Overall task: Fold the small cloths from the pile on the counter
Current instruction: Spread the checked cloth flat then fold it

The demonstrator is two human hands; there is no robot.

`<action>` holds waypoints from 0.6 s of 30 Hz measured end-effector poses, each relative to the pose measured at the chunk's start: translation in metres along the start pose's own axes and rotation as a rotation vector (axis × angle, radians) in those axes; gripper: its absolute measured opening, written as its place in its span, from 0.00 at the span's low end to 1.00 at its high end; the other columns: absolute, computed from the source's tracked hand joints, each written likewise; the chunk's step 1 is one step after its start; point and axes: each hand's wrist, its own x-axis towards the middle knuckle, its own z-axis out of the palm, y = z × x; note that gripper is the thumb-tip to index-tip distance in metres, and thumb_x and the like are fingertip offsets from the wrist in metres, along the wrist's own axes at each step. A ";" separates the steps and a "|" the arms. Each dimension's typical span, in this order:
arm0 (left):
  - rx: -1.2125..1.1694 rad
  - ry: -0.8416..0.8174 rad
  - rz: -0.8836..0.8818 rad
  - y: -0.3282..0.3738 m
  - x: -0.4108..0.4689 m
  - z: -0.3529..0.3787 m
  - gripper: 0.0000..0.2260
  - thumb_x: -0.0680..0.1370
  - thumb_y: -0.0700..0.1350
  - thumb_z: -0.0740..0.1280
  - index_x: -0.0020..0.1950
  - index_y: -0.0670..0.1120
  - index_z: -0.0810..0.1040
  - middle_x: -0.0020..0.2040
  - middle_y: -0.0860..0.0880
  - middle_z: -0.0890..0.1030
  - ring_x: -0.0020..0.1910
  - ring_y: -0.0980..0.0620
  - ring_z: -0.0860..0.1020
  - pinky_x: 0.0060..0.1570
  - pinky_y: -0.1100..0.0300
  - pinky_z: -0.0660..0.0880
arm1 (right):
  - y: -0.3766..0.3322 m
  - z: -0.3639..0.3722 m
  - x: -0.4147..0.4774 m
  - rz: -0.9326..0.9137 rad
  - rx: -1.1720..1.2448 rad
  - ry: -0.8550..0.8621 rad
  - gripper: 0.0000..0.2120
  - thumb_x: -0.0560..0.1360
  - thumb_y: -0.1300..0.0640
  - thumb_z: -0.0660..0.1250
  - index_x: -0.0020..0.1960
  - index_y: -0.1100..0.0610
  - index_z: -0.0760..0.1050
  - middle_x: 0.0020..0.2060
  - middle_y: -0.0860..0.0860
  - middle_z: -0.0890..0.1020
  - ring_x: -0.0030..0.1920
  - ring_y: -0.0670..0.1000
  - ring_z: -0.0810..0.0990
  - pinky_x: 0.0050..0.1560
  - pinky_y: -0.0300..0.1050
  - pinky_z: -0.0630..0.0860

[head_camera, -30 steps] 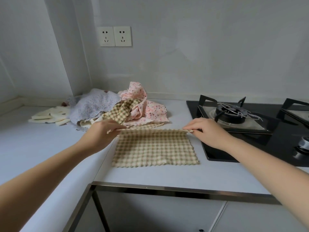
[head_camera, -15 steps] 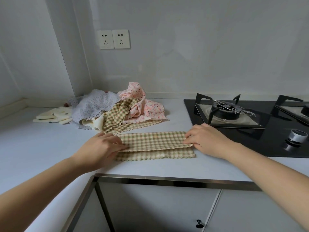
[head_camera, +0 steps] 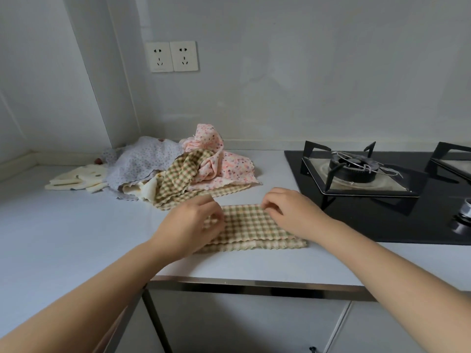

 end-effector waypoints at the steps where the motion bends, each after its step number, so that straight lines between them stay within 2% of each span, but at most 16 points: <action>1: -0.023 -0.048 0.035 0.001 -0.001 -0.001 0.12 0.75 0.57 0.65 0.48 0.51 0.79 0.45 0.57 0.76 0.41 0.57 0.75 0.38 0.58 0.76 | -0.001 -0.002 -0.005 -0.021 0.033 0.001 0.05 0.77 0.55 0.64 0.49 0.50 0.79 0.47 0.41 0.79 0.49 0.44 0.77 0.54 0.50 0.75; 2: -0.026 -0.099 0.067 0.001 -0.003 -0.001 0.13 0.74 0.60 0.64 0.48 0.52 0.78 0.45 0.58 0.75 0.40 0.58 0.75 0.38 0.59 0.76 | -0.003 -0.004 -0.012 -0.039 0.061 -0.031 0.02 0.75 0.52 0.67 0.47 0.49 0.78 0.45 0.41 0.79 0.47 0.42 0.77 0.52 0.48 0.75; 4: -0.001 -0.133 0.122 0.001 -0.007 0.003 0.12 0.75 0.59 0.64 0.49 0.52 0.79 0.45 0.58 0.76 0.41 0.58 0.76 0.38 0.58 0.76 | -0.008 -0.006 -0.025 -0.063 0.049 -0.104 0.08 0.72 0.46 0.70 0.49 0.46 0.78 0.46 0.38 0.78 0.50 0.40 0.75 0.53 0.43 0.74; 7: 0.019 -0.062 0.133 0.000 -0.009 0.009 0.10 0.77 0.55 0.62 0.46 0.51 0.80 0.43 0.58 0.77 0.41 0.56 0.77 0.35 0.57 0.76 | -0.006 -0.005 -0.034 -0.091 -0.032 -0.080 0.13 0.72 0.44 0.69 0.56 0.45 0.77 0.51 0.36 0.77 0.54 0.39 0.72 0.53 0.39 0.71; 10: 0.065 -0.019 0.126 0.001 -0.011 0.010 0.12 0.77 0.57 0.61 0.45 0.52 0.79 0.42 0.58 0.78 0.39 0.56 0.77 0.32 0.58 0.75 | -0.005 -0.001 -0.034 -0.141 -0.103 -0.014 0.12 0.74 0.49 0.68 0.57 0.47 0.78 0.52 0.39 0.79 0.53 0.41 0.75 0.50 0.42 0.73; 13: 0.128 -0.024 0.122 0.006 -0.012 0.012 0.14 0.74 0.60 0.62 0.48 0.53 0.80 0.43 0.57 0.79 0.40 0.54 0.78 0.30 0.57 0.76 | -0.002 0.004 -0.033 -0.207 -0.150 0.049 0.11 0.73 0.59 0.65 0.54 0.51 0.80 0.48 0.43 0.82 0.47 0.47 0.80 0.43 0.44 0.77; 16: 0.172 0.006 0.118 0.008 -0.011 0.013 0.11 0.74 0.53 0.60 0.47 0.51 0.80 0.42 0.55 0.79 0.38 0.50 0.79 0.27 0.56 0.74 | 0.000 0.004 -0.034 -0.212 -0.125 0.162 0.09 0.73 0.63 0.66 0.49 0.55 0.82 0.42 0.46 0.84 0.38 0.49 0.82 0.37 0.49 0.80; 18: 0.200 0.037 0.125 0.009 -0.011 0.012 0.10 0.74 0.47 0.60 0.46 0.49 0.81 0.41 0.54 0.80 0.37 0.49 0.79 0.25 0.56 0.73 | -0.002 -0.001 -0.036 -0.202 -0.093 0.223 0.08 0.73 0.62 0.67 0.48 0.55 0.83 0.39 0.47 0.85 0.34 0.48 0.82 0.35 0.47 0.81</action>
